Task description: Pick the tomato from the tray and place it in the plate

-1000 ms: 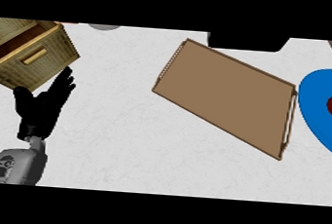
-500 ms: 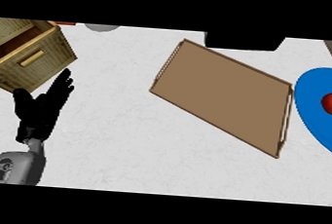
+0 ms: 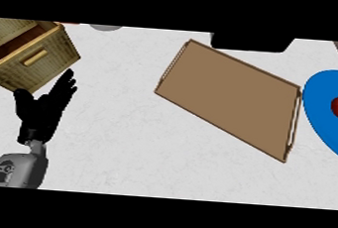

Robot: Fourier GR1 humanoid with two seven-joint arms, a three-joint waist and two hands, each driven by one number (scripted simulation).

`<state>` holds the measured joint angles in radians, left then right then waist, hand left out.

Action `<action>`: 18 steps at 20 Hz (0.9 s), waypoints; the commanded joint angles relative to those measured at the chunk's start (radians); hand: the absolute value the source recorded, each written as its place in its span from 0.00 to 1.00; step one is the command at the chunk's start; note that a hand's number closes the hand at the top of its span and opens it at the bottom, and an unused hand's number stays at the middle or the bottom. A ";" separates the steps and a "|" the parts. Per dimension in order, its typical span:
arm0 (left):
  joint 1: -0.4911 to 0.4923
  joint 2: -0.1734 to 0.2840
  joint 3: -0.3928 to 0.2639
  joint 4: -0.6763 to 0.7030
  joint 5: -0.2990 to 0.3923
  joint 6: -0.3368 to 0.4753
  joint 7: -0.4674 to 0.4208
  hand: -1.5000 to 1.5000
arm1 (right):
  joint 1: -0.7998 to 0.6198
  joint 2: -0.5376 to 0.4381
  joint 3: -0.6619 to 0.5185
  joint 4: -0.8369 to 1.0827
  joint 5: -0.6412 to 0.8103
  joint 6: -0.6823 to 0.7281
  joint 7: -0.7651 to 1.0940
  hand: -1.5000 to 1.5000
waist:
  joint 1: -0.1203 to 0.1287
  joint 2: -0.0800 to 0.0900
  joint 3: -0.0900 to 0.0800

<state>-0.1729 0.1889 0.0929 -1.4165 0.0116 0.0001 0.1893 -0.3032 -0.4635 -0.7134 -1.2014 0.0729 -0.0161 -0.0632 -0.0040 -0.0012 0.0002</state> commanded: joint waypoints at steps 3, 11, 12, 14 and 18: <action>0.023 0.032 0.041 -0.024 0.036 -0.054 0.001 0.50 | 0.135 -0.004 -0.021 -0.068 -0.070 0.027 -0.044 0.00 | 0.002 0.000 0.000; 0.048 0.048 0.055 -0.015 0.029 -0.090 -0.042 0.50 | 0.173 -0.115 -0.054 0.078 -0.113 0.070 -0.121 0.00 | 0.003 0.001 0.000; 0.013 -0.037 -0.014 0.003 -0.042 0.001 -0.031 0.50 | 0.192 -0.103 -0.047 0.020 -0.127 0.075 -0.095 0.00 | 0.000 0.001 0.000; 0.004 0.005 0.030 -0.012 0.000 -0.035 -0.003 0.50 | 0.195 -0.149 -0.058 0.133 -0.109 0.087 -0.152 0.00 | 0.003 0.001 0.000; 0.010 -0.012 0.018 -0.012 -0.028 -0.014 0.007 0.50 | 0.234 -0.130 -0.050 0.115 -0.124 0.081 -0.146 0.00 | 0.001 0.001 0.000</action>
<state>-0.1469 0.1862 0.1177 -1.4206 -0.0012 -0.0320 0.1632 -0.1216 -0.5847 -0.7495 -1.1150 -0.0346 0.0361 -0.1714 -0.0010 -0.0004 -0.0002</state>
